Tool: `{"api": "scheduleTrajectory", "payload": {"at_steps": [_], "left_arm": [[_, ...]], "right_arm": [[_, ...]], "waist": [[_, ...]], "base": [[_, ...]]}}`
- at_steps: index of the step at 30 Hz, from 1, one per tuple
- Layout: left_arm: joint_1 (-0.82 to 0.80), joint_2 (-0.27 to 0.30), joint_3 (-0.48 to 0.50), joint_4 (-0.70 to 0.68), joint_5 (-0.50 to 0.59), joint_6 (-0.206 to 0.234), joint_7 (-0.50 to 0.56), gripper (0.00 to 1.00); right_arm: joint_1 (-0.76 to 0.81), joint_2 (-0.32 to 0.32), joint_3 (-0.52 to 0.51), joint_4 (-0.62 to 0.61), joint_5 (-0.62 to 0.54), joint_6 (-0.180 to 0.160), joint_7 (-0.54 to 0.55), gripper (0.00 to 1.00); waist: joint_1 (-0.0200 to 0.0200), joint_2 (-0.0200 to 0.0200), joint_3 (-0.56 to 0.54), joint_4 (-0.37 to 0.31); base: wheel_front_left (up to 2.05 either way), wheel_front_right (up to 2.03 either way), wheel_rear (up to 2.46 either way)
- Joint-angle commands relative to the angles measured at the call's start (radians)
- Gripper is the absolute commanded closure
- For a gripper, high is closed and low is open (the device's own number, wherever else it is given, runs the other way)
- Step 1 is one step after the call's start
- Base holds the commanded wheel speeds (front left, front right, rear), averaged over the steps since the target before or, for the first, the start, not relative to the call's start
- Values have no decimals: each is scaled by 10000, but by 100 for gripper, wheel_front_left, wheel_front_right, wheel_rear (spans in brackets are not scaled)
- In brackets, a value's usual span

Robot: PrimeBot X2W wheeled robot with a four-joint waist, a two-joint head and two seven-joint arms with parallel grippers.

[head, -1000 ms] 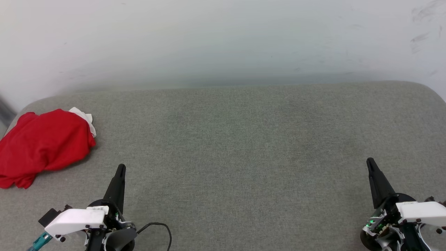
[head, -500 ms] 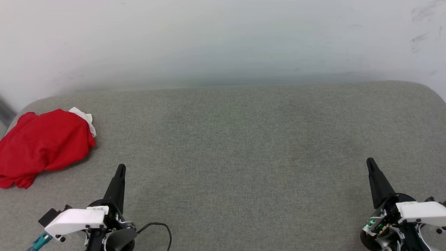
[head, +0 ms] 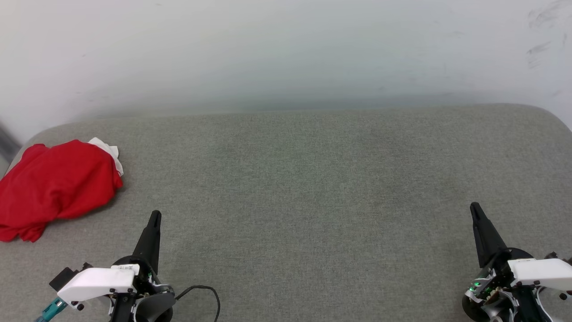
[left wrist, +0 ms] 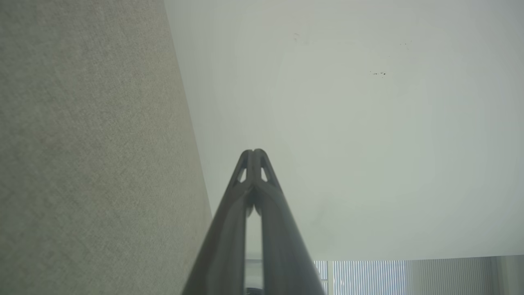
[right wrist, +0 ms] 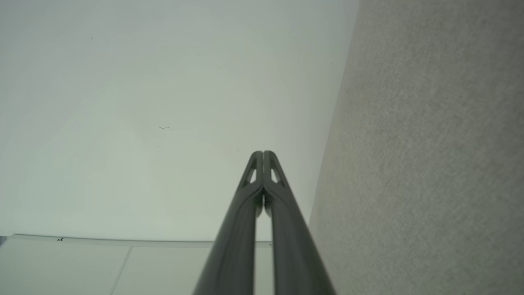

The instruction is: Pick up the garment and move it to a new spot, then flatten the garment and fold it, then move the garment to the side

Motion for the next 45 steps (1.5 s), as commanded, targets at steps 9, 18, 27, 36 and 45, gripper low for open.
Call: {"api": "scheduleTrajectory", "payload": {"at_steps": [9,18,27,36,45], "left_arm": [[206,-29,-29,234,3,4,-11,0],[415,-28,-105,-58,351,1,-460,0],[560,-24,156,-215,1016,-2,-879,0],[633,-19,664,-517,2118,-5,-1256,0],[518,-15,1451,-993,3719,-7,-1598,0]], "right_arm": [[223,6,20,241,-4,-2,-7,0],[366,5,191,61,-401,-2,-457,0],[400,6,86,-57,-1506,-2,-878,0],[345,7,-160,-448,-3367,-1,-1256,0],[338,8,-78,-1423,-5748,-1,-1602,0]], "waist": [[0,0,1,0],[0,0,18,-8],[0,0,30,-20],[0,0,45,-33],[0,0,91,-41]], "base": [[0,0,0],[0,0,0],[0,0,0],[0,0,0],[0,0,0]]}}
